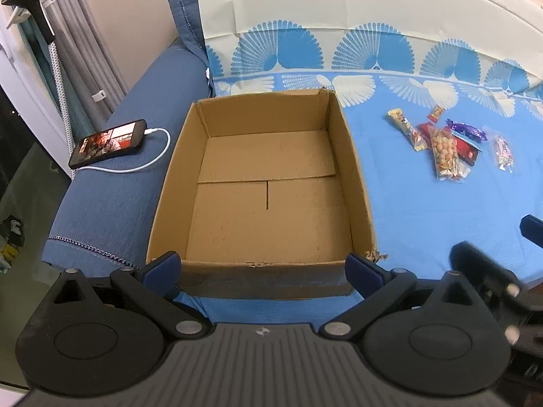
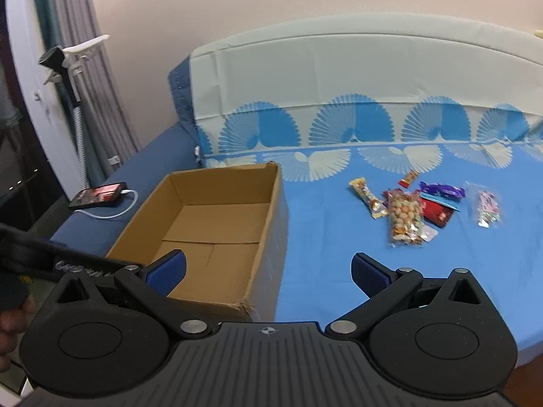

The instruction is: Organize snacks

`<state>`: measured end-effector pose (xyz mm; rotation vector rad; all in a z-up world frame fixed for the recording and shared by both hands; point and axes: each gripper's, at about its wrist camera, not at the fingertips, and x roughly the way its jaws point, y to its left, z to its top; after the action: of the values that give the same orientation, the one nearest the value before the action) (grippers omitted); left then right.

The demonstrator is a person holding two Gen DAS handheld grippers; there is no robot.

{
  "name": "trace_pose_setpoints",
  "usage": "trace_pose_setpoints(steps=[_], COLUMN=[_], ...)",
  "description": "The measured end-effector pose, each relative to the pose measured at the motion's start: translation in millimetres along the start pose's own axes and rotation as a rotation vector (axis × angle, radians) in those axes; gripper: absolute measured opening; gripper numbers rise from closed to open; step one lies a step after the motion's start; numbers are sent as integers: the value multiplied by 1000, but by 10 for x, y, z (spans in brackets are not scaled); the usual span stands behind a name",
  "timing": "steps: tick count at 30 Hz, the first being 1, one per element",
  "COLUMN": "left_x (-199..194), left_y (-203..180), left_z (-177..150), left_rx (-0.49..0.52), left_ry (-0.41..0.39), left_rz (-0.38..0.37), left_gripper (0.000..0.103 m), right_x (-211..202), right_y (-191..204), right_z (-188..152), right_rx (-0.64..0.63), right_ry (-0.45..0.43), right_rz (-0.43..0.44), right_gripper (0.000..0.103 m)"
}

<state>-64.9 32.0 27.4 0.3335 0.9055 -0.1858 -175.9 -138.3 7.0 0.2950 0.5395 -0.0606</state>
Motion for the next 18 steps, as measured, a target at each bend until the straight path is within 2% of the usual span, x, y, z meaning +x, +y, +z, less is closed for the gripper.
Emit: trace_pose_setpoints(steps=[2, 7, 18], left_x=[0, 10, 26], left_y=[-5, 28, -42], left_z=[-1, 11, -27], left_rx=[4, -8, 21], left_ry=[2, 12, 30], left_rz=[13, 38, 56], left_gripper=[103, 103, 103], right_x=[19, 57, 59], right_y=[30, 56, -12], right_z=[3, -2, -14], right_rx=[8, 1, 9], right_ry=[28, 29, 32], right_rz=[26, 53, 42], right_gripper=[103, 103, 103])
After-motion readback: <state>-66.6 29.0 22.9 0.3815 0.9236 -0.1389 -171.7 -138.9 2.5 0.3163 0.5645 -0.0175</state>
